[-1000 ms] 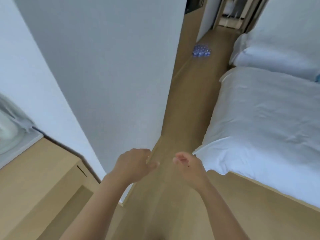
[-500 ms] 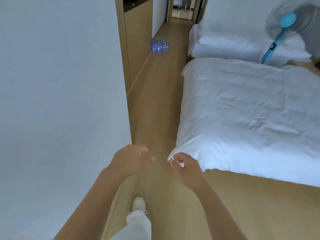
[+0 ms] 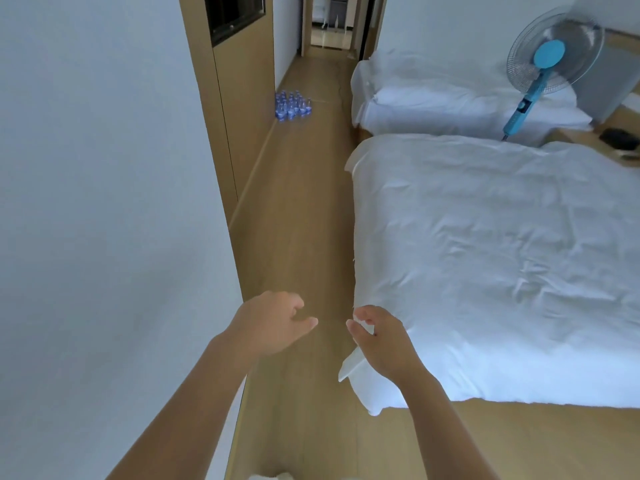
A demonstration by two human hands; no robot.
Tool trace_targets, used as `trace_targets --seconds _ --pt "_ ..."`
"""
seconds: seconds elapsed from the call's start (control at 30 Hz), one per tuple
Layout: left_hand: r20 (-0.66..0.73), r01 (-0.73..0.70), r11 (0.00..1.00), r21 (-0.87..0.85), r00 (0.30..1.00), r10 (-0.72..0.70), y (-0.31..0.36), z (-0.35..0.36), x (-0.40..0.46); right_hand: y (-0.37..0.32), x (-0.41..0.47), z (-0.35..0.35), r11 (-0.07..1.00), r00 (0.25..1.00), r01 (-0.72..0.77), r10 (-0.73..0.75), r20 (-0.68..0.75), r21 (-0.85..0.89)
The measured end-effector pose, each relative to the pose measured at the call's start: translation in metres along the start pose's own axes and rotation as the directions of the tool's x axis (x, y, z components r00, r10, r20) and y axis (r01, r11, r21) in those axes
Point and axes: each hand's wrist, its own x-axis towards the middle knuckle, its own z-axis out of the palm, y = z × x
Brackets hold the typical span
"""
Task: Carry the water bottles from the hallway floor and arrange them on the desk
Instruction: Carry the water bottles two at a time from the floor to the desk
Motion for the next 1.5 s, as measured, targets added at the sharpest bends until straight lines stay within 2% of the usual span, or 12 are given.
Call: trace_targets --seconds 0.43,0.87,1.13,1.5 --pt "0.097 -0.002 0.999 -0.032 0.995 0.006 -0.029 -0.029 0.153 0.004 0.156 -0.002 0.988 0.999 -0.052 0.053 0.001 -0.146" --pt "0.049 0.105 0.992 -0.070 0.994 -0.102 -0.010 -0.104 0.401 0.005 0.421 -0.071 0.978 0.998 0.037 -0.026 0.052 -0.208" --pt "0.118 0.157 0.982 -0.108 0.982 -0.145 -0.011 -0.120 0.521 0.005 0.543 -0.096 0.970 0.995 0.052 -0.029 0.100 -0.237" --pt "0.127 0.147 0.987 -0.064 0.982 -0.138 -0.056 -0.179 0.724 -0.032 0.750 -0.098 0.970 0.994 0.051 -0.025 0.110 -0.239"
